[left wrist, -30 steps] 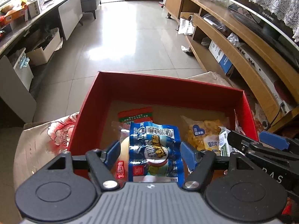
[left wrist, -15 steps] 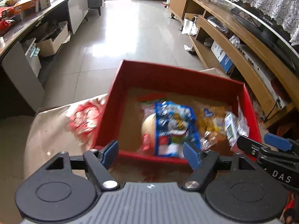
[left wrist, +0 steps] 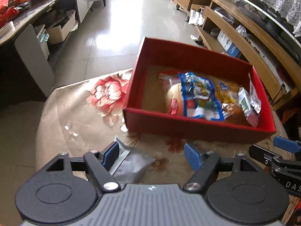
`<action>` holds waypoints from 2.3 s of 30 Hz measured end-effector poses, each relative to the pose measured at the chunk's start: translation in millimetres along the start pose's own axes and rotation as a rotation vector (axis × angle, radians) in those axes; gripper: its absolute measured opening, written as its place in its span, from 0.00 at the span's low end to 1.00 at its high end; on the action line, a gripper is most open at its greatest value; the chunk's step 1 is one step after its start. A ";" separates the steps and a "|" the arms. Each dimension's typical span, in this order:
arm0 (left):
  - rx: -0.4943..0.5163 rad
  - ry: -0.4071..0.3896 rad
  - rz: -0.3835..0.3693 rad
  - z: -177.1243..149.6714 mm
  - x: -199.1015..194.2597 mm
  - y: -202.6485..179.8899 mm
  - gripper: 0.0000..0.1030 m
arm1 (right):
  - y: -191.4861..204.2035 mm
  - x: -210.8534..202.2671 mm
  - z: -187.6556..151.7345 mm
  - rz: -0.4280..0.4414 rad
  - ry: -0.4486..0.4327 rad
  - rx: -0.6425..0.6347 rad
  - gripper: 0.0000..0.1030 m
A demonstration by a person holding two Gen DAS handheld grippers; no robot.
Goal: Organize snacks
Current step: 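Withdraw both open tools from the box toward the remaining snacks, then close the left tool on the silver-grey pouch while the right tool grasps the gold packet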
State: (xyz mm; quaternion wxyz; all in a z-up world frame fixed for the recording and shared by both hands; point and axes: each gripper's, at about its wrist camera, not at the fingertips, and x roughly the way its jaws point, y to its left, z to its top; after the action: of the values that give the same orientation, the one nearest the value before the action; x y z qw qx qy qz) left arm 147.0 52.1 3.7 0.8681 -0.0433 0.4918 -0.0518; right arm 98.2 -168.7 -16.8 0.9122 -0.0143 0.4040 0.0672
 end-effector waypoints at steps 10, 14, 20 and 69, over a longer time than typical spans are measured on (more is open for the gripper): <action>-0.012 0.075 -0.010 -13.0 14.9 29.8 0.74 | 21.8 -1.5 -25.2 0.032 0.060 -0.003 0.79; -0.016 0.096 -0.006 -13.6 23.0 43.1 0.74 | 31.8 -1.4 -33.4 0.041 0.079 -0.007 0.80; 0.011 0.135 -0.022 -12.2 38.5 44.8 0.75 | 44.1 2.8 -40.6 0.048 0.108 -0.011 0.80; 0.055 0.171 0.025 -92.6 9.6 -16.4 0.50 | 21.7 -10.7 -101.1 -0.016 0.215 -0.040 0.45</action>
State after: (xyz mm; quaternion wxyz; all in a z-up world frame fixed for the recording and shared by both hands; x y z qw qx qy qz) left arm 71.6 32.4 -49.9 0.8244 -0.0087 0.5629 -0.0583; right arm 13.9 -156.5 -76.3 0.8637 -0.0432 0.4977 0.0660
